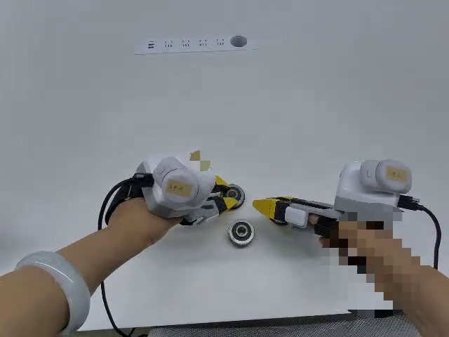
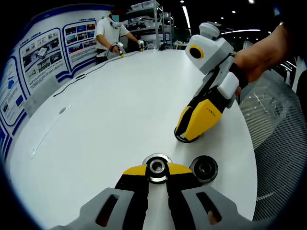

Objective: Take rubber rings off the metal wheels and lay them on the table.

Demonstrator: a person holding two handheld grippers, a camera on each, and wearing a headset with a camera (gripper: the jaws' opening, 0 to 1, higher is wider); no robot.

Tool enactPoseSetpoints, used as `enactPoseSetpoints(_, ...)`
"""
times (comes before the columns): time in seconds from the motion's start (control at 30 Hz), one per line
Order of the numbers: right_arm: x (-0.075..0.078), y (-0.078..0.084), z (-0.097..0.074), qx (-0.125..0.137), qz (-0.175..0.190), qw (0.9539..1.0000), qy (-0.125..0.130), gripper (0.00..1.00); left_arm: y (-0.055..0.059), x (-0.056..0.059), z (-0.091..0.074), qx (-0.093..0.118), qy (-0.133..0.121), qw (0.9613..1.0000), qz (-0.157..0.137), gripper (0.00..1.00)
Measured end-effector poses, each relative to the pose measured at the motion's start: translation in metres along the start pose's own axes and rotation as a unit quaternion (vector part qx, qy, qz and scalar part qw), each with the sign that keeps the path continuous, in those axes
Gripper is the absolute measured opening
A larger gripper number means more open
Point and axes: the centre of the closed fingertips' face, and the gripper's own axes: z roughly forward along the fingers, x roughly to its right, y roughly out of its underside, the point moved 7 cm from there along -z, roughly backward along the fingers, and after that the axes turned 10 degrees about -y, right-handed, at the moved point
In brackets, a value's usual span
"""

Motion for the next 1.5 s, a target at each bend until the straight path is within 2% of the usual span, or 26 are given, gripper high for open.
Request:
enactPoseSetpoints(0.3,0.002,-0.005,0.01,0.0,-0.001,1.0,-0.006,0.25,0.0,0.0,0.001,0.002,0.006,0.9999,0.008,0.13)
enactPoseSetpoints(0.4,0.002,-0.007,0.014,0.002,0.0,0.9999,-0.01,0.31,0.0,-0.001,0.001,0.003,0.006,0.9999,0.008,0.13)
enactPoseSetpoints(0.53,0.002,-0.008,0.021,-0.009,-0.001,0.9998,-0.015,0.3,0.001,-0.001,0.001,0.005,0.006,0.9999,0.007,0.13)
enactPoseSetpoints(0.87,0.0,-0.013,0.035,-0.016,0.004,0.9995,-0.028,0.31,0.001,-0.002,0.001,0.007,0.006,0.9999,0.005,0.13)
enactPoseSetpoints(1.5,0.004,-0.013,0.042,-0.045,0.018,0.9979,-0.042,0.32,0.002,-0.001,0.0,0.01,0.004,0.9999,-0.004,0.13)
